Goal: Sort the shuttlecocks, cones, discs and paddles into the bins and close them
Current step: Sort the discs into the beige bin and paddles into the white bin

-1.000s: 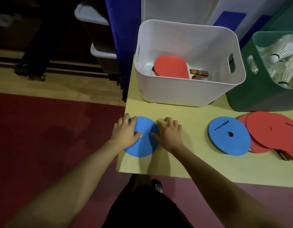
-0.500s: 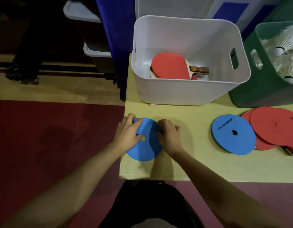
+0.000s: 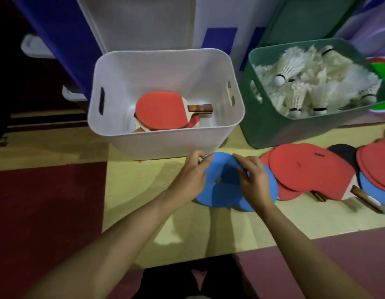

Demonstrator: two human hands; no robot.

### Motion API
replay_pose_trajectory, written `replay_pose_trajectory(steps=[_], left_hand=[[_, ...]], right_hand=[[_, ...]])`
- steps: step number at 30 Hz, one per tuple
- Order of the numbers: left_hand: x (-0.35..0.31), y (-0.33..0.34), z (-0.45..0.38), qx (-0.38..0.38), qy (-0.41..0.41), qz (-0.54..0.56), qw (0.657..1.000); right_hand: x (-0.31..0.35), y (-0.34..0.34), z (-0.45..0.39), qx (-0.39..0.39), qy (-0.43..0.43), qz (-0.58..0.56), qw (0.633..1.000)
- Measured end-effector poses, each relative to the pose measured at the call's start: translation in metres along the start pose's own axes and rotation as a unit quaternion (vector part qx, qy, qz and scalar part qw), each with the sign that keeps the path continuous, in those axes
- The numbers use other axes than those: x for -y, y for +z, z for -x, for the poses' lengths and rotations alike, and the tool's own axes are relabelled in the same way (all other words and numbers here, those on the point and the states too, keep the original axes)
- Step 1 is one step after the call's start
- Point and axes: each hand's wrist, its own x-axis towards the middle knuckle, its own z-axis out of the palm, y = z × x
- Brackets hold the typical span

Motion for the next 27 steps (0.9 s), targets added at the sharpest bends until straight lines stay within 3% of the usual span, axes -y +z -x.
replay_pose_trajectory(steps=[7,9,13,19,23,27], left_hand=[[-0.058,0.055,-0.056,0.027,-0.075,0.051,0.995],[-0.062,0.074,-0.06,0.053,-0.136,0.005,0.989],[-0.076,0.101,-0.054,0.099,-0.3,-0.137,0.939],[-0.081,0.098,-0.045,0.035,-0.292,-0.056,0.954],[-0.081,0.086,-0.042,-0.017,-0.208,-0.017,0.978],[-0.08,0.08,-0.043,-0.015,-0.195,-0.008,0.981]], right_hand=[[-0.075,-0.067,-0.017,0.063,0.038,0.025,0.997],[-0.092,-0.073,-0.018,0.081,0.059,0.06,0.993],[-0.114,-0.072,-0.014,0.16,0.081,0.181,0.967],[-0.113,-0.066,-0.007,0.194,0.067,0.211,0.956],[-0.114,-0.061,-0.013,0.191,0.034,0.203,0.96],[-0.112,-0.061,-0.021,0.161,0.051,0.131,0.977]])
